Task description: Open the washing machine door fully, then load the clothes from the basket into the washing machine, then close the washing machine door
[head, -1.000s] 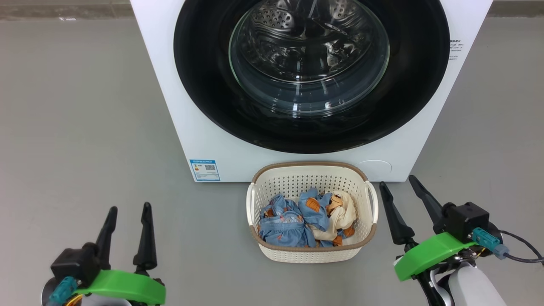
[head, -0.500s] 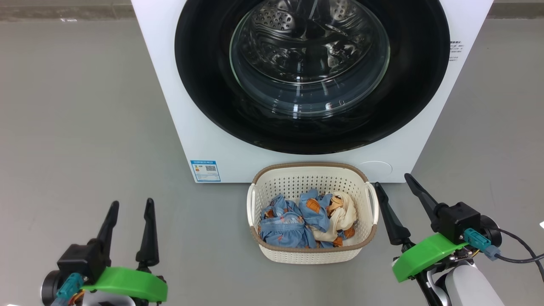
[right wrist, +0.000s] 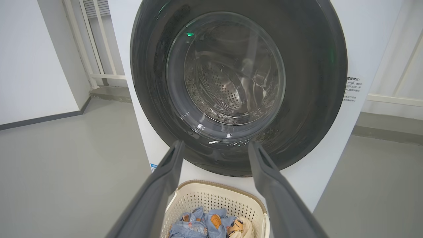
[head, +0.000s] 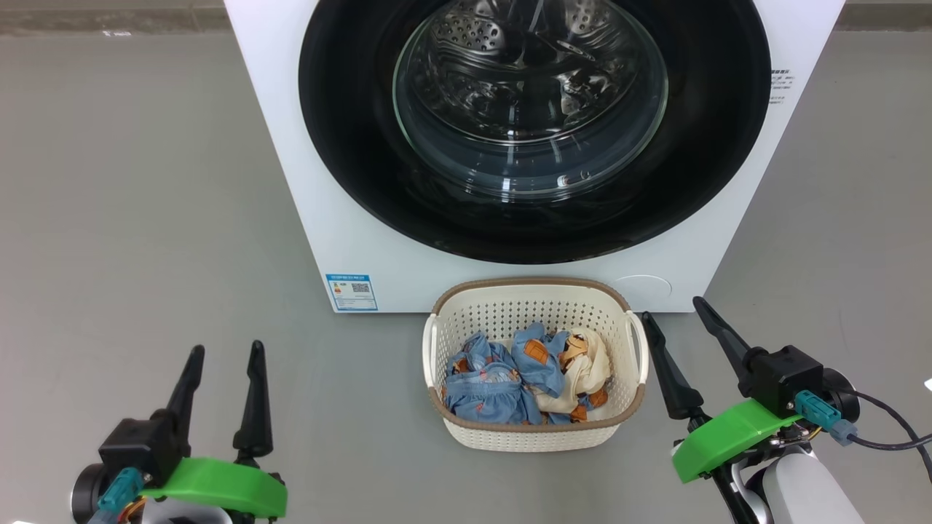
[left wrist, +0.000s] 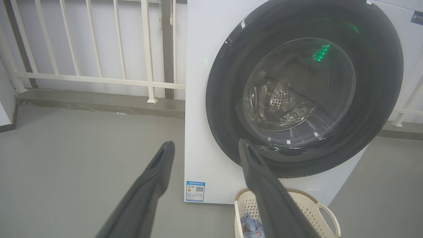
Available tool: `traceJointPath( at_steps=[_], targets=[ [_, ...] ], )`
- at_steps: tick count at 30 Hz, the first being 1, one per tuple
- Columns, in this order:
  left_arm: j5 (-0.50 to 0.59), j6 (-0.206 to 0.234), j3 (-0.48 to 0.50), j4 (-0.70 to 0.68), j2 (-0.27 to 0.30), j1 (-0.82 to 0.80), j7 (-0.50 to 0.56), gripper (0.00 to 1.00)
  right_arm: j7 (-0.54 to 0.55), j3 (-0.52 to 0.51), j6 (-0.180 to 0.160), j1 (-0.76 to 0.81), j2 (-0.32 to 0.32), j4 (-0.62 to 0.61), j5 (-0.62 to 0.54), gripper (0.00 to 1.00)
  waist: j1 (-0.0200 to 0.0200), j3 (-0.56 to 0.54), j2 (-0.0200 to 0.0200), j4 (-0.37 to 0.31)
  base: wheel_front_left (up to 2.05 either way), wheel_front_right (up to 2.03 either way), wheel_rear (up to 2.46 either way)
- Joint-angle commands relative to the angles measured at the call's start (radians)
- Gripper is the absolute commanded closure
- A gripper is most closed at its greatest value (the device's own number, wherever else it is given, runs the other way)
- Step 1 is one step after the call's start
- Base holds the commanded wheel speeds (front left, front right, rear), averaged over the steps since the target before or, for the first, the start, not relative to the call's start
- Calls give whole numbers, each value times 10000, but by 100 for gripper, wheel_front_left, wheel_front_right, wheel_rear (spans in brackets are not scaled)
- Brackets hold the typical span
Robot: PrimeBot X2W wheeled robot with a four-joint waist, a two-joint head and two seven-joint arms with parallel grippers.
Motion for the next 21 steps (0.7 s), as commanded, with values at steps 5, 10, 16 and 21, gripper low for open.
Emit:
traceJointPath(
  at_steps=[5,10,16,21],
  targets=[
    [-121,-23,268,-141,185,-365,-134,0,-122,220,14,-310,6,-254,-24,0,0,-23,0,-7,0,0,0],
    [-128,-23,296,-135,185,-378,-134,0,-122,220,14,-325,26,-281,-57,0,0,5,0,-16,0,0,0],
    [26,60,375,-135,185,-400,-134,0,-122,185,14,-333,36,-306,-96,0,0,47,0,-8,4,4,-8],
    [88,79,388,-131,185,-410,-134,0,-122,184,14,-336,44,-308,-88,0,0,53,0,-4,47,47,-95]
  ],
)
